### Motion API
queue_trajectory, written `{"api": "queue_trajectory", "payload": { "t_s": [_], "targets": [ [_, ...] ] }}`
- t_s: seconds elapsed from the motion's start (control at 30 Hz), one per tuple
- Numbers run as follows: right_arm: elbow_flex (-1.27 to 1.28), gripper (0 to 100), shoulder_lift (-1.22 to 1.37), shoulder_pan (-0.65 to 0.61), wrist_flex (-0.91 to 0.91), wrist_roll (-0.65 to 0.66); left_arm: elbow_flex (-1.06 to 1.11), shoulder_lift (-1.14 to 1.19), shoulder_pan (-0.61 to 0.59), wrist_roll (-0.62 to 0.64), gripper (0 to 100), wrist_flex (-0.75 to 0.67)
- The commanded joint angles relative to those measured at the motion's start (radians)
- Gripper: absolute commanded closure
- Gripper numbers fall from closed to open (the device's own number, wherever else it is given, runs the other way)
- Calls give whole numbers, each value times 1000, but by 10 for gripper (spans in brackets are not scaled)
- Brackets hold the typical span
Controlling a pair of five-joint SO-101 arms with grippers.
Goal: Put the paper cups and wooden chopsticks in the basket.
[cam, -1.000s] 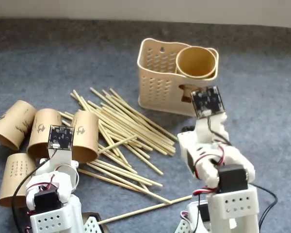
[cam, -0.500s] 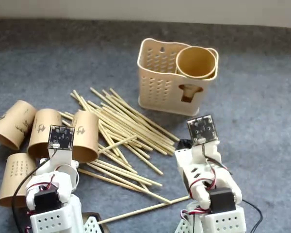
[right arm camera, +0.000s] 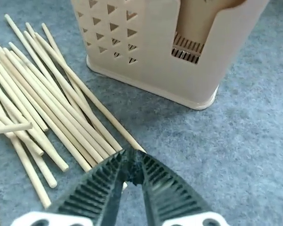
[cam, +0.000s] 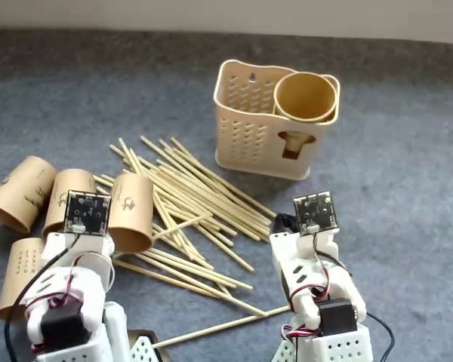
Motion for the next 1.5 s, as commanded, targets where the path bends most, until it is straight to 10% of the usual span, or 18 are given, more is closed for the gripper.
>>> {"api": "queue_trajectory", "payload": {
  "t_s": [0.0, 0.5, 0.9, 1.47],
  "targets": [
    [-7, 992, -4, -4, -33, -11, -186, 10, -2, -55, 847, 74],
    [-4, 991, -4, -4, -33, -9, -328, 51, -8, -296, 842, 184],
    [-4, 989, -4, -8, -33, -8, -667, 651, 42, -474, 841, 318],
    [-4, 989, -4, -8, -35, -8, -576, 865, 185, -600, 845, 201]
  ]
}}
